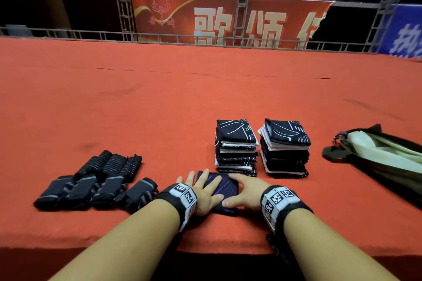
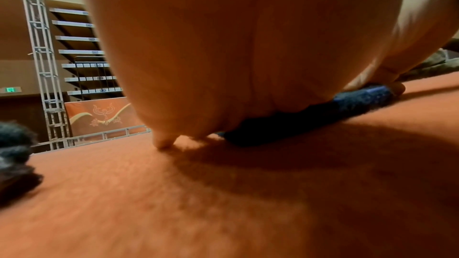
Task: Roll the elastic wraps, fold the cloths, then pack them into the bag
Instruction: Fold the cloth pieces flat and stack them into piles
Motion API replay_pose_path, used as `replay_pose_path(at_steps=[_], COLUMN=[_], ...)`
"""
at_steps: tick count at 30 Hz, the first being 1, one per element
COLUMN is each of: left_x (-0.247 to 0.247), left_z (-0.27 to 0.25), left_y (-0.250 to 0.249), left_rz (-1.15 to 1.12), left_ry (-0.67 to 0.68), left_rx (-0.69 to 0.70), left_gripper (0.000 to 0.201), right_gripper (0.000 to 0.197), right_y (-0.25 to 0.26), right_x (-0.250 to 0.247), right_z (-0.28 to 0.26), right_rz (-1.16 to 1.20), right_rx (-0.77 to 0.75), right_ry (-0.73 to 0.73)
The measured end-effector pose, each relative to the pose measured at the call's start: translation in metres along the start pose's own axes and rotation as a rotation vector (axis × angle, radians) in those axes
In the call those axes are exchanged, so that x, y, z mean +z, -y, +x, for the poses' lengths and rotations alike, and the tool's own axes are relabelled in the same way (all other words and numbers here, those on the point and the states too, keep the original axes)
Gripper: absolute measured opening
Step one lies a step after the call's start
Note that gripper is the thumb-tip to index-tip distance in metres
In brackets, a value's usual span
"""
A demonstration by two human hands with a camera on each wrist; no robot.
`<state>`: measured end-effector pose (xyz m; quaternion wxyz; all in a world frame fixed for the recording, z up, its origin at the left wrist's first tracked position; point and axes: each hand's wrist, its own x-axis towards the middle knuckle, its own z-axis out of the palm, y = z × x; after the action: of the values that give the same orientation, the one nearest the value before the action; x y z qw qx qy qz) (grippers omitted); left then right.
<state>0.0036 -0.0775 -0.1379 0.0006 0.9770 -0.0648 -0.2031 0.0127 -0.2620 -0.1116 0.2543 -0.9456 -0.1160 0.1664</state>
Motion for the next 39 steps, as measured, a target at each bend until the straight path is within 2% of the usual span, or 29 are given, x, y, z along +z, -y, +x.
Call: replay_pose_path(at_steps=[5, 8, 13, 18, 25, 28, 32, 36, 37, 39], left_x=[-0.008, -0.012, -0.015, -0.013, -0.011, -0.009, -0.012, -0.033, -0.041, -0.055], left_z=[-0.001, -0.001, 0.001, 0.002, 0.005, 0.008, 0.007, 0.007, 0.008, 0.008], left_y=[0.001, 0.001, 0.002, 0.005, 0.007, 0.007, 0.008, 0.008, 0.008, 0.01], left_rz=[-0.001, 0.001, 0.005, 0.005, 0.009, 0.003, -0.009, -0.081, -0.11, -0.148], left_ry=[0.053, 0.076, 0.103, 0.103, 0.094, 0.074, 0.049, -0.11, -0.128, -0.115], left_rx=[0.005, 0.015, 0.035, 0.042, 0.045, 0.055, 0.073, 0.091, 0.07, 0.057], left_gripper=[0.067, 0.068, 0.069, 0.069, 0.069, 0.069, 0.071, 0.088, 0.086, 0.064], right_gripper=[0.1, 0.092, 0.102, 0.083, 0.111, 0.114, 0.098, 0.051, 0.045, 0.021], right_y=[0.0, 0.001, -0.006, -0.007, -0.011, -0.024, -0.037, -0.021, -0.02, -0.017], right_x=[-0.002, -0.008, -0.01, -0.014, -0.013, -0.008, 0.0, 0.005, 0.008, 0.01], right_z=[-0.001, -0.002, 0.005, 0.003, 0.004, 0.01, 0.008, -0.005, -0.006, -0.01], right_rz=[-0.062, -0.075, -0.068, -0.01, -0.052, 0.076, 0.363, 0.462, 0.476, 0.489], right_rx=[-0.001, -0.026, -0.069, -0.072, -0.06, -0.036, 0.026, 0.072, 0.077, 0.091], right_ry=[0.041, 0.076, 0.131, 0.152, 0.195, 0.183, 0.096, 0.05, 0.057, 0.034])
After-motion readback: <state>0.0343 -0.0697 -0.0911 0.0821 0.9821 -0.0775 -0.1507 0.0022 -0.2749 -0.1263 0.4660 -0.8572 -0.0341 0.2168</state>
